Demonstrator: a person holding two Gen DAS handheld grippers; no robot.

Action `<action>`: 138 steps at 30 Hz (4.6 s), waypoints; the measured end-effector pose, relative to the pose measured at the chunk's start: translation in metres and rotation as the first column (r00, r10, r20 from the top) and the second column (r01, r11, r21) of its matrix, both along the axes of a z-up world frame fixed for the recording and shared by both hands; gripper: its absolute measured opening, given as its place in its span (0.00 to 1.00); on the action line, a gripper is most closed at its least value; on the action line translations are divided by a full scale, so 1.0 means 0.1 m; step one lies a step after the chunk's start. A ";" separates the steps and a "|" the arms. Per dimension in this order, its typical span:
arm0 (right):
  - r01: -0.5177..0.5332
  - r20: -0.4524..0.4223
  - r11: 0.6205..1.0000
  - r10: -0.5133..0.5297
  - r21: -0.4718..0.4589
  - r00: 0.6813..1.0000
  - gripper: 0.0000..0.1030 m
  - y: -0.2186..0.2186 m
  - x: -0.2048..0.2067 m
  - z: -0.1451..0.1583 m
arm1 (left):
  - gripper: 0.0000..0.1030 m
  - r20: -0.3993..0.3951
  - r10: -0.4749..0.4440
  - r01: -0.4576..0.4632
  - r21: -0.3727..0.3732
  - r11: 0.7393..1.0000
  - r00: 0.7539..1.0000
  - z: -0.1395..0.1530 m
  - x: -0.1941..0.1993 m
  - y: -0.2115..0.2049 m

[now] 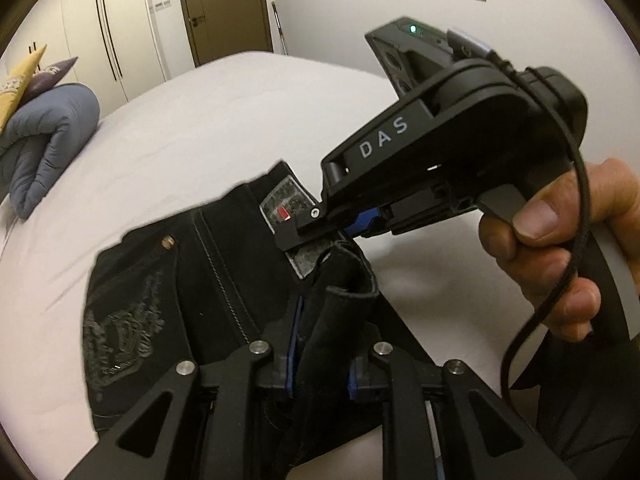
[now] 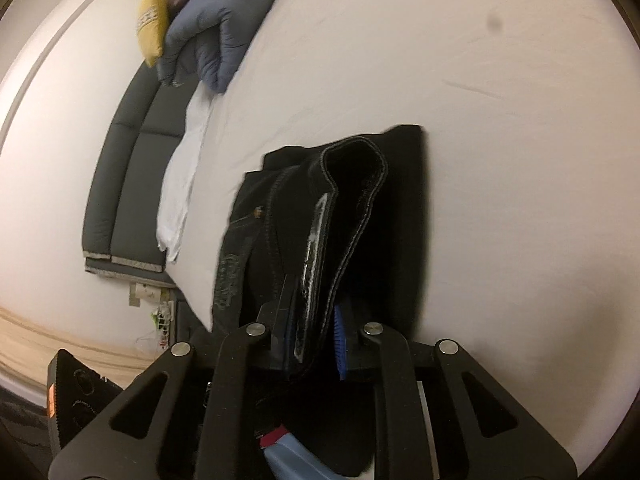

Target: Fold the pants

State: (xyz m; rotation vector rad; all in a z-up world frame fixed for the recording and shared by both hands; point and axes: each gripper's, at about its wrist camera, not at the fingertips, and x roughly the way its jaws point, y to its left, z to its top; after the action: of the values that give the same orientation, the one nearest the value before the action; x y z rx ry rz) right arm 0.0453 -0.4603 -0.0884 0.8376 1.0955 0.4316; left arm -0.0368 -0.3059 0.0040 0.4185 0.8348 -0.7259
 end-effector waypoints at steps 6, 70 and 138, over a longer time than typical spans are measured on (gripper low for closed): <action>0.040 -0.022 0.999 -0.039 0.035 0.999 0.17 -0.01 -0.11 -0.31 | 0.48 -0.136 0.009 -0.019 -0.069 0.997 0.991 -0.07 0.04 0.16; -0.028 0.041 0.679 0.085 -0.734 0.996 0.25 1.13 -0.52 0.14 | 0.09 -0.054 0.227 -0.217 0.148 0.965 0.972 -0.39 0.25 0.98; 0.253 -0.005 0.966 -0.253 -0.053 0.967 0.39 -0.72 0.71 -0.16 | 0.68 -0.426 0.278 -0.368 -0.145 0.918 0.861 -0.57 2.29 1.04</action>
State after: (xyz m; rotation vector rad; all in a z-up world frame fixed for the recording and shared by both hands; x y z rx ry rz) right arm 0.1163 -0.5327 -0.1047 0.9209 0.9902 0.1835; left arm 0.1921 -0.2024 -0.0526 -0.0842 1.1614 -0.5836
